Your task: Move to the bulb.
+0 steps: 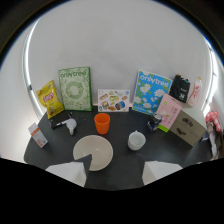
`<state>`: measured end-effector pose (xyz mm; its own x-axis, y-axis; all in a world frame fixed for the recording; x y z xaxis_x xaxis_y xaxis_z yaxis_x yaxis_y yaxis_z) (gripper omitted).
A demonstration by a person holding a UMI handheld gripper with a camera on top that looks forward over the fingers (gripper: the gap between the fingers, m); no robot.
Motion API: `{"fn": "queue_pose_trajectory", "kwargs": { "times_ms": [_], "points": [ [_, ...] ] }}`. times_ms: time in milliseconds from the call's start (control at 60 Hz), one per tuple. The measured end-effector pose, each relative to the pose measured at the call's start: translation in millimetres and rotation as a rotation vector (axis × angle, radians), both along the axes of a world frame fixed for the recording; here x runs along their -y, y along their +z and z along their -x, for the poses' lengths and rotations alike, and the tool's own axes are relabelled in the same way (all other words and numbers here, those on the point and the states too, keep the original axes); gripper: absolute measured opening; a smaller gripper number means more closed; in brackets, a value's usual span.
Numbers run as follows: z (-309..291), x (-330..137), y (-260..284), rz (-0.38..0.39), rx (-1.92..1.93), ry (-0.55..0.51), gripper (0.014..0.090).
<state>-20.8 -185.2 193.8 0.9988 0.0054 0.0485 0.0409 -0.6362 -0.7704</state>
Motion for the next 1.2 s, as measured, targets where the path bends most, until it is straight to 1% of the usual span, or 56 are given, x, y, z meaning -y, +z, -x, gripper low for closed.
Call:
{"fn": "queue_pose_trajectory", "kwargs": {
  "times_ms": [150,300,383,483,600,700,900,983,1067,1200],
  "points": [
    [4,13,-5,0.017,0.025,-0.014,0.0853],
    [21,30,-14,0.040,0.027,-0.025,0.0850],
    [44,37,-20,0.055,0.017,-0.015,0.0845],
    [83,39,-27,0.070,0.002,0.023,0.0845],
    [134,31,-33,0.069,-0.028,0.071,0.0852],
    [171,5,-36,0.057,-0.058,0.095,0.0854],
    [216,-82,-49,0.009,-0.069,0.103,0.0854],
    [225,-116,-61,-0.008,-0.042,0.091,0.0855],
    [227,-141,-79,-0.009,-0.025,0.072,0.0852],
    [224,-167,-105,0.020,-0.032,0.030,0.0855]
  ]
}}
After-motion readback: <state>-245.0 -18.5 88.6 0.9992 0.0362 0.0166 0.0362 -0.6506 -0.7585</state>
